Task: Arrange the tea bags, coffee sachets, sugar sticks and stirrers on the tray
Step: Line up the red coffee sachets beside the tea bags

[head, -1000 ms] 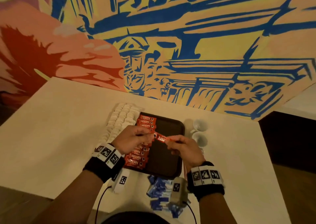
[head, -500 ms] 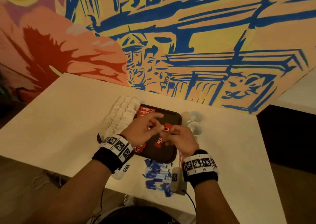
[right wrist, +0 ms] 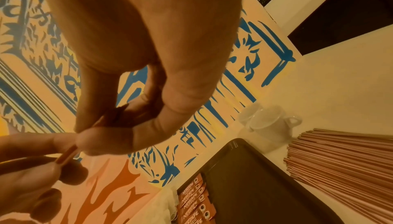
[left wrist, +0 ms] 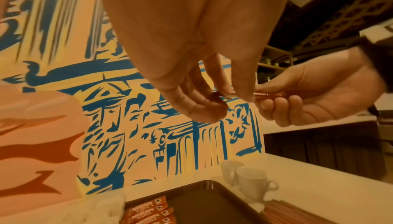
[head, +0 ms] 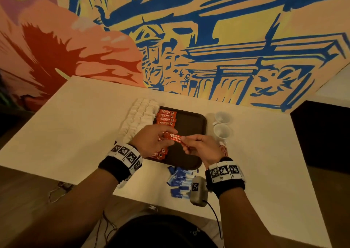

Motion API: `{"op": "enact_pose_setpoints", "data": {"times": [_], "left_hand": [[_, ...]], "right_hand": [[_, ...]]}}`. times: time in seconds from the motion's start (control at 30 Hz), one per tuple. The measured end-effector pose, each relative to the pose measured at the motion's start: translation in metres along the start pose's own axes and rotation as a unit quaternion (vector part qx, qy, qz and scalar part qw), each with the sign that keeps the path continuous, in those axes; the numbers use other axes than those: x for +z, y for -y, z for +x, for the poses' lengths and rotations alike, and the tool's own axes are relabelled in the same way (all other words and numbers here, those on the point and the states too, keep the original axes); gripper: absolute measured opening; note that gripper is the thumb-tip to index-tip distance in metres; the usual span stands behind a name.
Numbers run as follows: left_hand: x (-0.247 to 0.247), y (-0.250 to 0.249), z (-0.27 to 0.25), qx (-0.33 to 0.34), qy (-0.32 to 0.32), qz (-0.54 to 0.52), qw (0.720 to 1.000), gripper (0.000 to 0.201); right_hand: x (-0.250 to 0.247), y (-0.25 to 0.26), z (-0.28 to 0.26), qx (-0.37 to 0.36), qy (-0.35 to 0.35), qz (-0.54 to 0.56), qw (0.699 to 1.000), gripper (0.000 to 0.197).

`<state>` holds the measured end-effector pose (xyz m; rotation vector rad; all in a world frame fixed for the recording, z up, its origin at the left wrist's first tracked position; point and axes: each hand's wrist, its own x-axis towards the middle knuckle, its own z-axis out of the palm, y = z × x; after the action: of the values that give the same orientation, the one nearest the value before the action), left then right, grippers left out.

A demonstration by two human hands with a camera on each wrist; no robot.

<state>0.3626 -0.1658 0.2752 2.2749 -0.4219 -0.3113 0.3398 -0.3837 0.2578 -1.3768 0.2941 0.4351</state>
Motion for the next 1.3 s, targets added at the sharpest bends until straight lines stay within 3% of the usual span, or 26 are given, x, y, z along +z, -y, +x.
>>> {"op": "enact_pose_setpoints", "data": {"times": [0.2, 0.3, 0.43, 0.6, 0.8, 1.0, 1.17, 1.3], "left_hand": [[-0.018, 0.038, 0.02, -0.004, -0.028, 0.038, 0.999, 0.032], [-0.015, 0.078, 0.025, -0.064, -0.035, 0.078, 0.994, 0.034], [0.012, 0.13, 0.024, -0.146, 0.054, 0.148, 0.977, 0.038], [0.045, 0.161, 0.028, -0.162, 0.112, 0.186, 0.963, 0.041], [0.051, 0.164, 0.038, -0.166, 0.138, 0.203, 0.955, 0.049], [0.049, 0.127, 0.029, -0.122, 0.117, 0.172, 0.97, 0.041], [0.084, 0.088, 0.0, -0.047, 0.236, 0.173, 0.955, 0.031], [0.133, 0.078, -0.021, -0.019, 0.3, 0.215, 0.929, 0.049]], "right_hand": [[0.009, 0.003, 0.019, -0.003, -0.033, -0.104, 0.994, 0.028], [-0.014, -0.019, 0.023, 0.017, -0.065, -0.209, 0.976, 0.042], [-0.043, -0.061, 0.013, 0.09, -0.096, -0.327, 0.936, 0.037], [-0.058, -0.104, -0.015, 0.172, -0.144, -0.421, 0.879, 0.037], [-0.069, -0.131, -0.037, 0.221, -0.122, -0.528, 0.811, 0.055], [-0.071, -0.143, -0.044, 0.17, -0.054, -0.606, 0.775, 0.063], [-0.081, -0.148, -0.043, 0.107, -0.034, -0.641, 0.759, 0.065], [-0.089, -0.151, -0.035, 0.065, 0.003, -0.659, 0.749, 0.075]]}}
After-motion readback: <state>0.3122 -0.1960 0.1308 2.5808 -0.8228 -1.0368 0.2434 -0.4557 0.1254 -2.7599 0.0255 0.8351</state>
